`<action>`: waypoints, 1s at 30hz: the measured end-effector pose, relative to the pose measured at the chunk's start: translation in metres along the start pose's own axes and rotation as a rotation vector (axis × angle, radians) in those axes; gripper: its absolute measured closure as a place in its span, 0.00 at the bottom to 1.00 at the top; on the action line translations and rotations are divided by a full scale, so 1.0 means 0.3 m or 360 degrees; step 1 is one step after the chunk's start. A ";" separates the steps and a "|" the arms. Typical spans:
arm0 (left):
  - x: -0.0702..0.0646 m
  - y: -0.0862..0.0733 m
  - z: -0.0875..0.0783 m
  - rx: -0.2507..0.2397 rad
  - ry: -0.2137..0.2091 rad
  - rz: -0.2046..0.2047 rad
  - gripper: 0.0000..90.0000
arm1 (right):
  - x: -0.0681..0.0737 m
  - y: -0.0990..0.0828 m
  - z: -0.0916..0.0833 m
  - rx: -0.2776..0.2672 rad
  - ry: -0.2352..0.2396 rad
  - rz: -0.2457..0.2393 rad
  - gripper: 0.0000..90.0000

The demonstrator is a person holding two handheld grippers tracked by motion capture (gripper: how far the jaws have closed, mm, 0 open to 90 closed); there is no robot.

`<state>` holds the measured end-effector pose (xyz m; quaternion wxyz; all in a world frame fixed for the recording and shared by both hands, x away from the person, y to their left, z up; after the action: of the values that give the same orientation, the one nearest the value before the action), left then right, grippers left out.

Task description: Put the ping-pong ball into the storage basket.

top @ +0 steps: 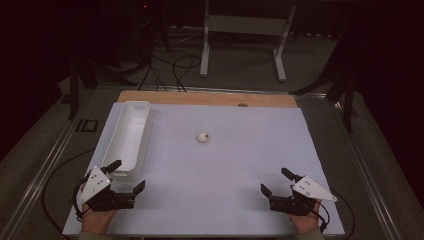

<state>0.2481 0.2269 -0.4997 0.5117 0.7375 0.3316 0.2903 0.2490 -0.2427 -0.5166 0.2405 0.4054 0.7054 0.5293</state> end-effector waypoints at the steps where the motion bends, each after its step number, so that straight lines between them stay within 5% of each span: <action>1: 0.000 0.000 -0.001 -0.0001 -0.0001 -0.0002 0.00 | 0.000 0.000 0.000 0.0000 -0.0001 0.0001 0.09; 30: -0.014 0.003 0.001 0.0044 0.0005 0.0003 0.00 | -0.004 0.000 -0.002 0.0001 -0.0010 0.0000 0.09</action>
<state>0.2460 0.2232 -0.4994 0.5007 0.7443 0.3358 0.2872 0.2492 -0.2439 -0.5166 0.2426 0.4070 0.7049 0.5279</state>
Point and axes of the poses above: each handheld gripper's, and its own axes: z roughly forward along the jaws, y roughly out of its top, x roughly to its left, the point moved 5 cm from there along z, roughly forward along the jaws, and after that the axes turned 5 degrees about z, right-handed, at the moved point
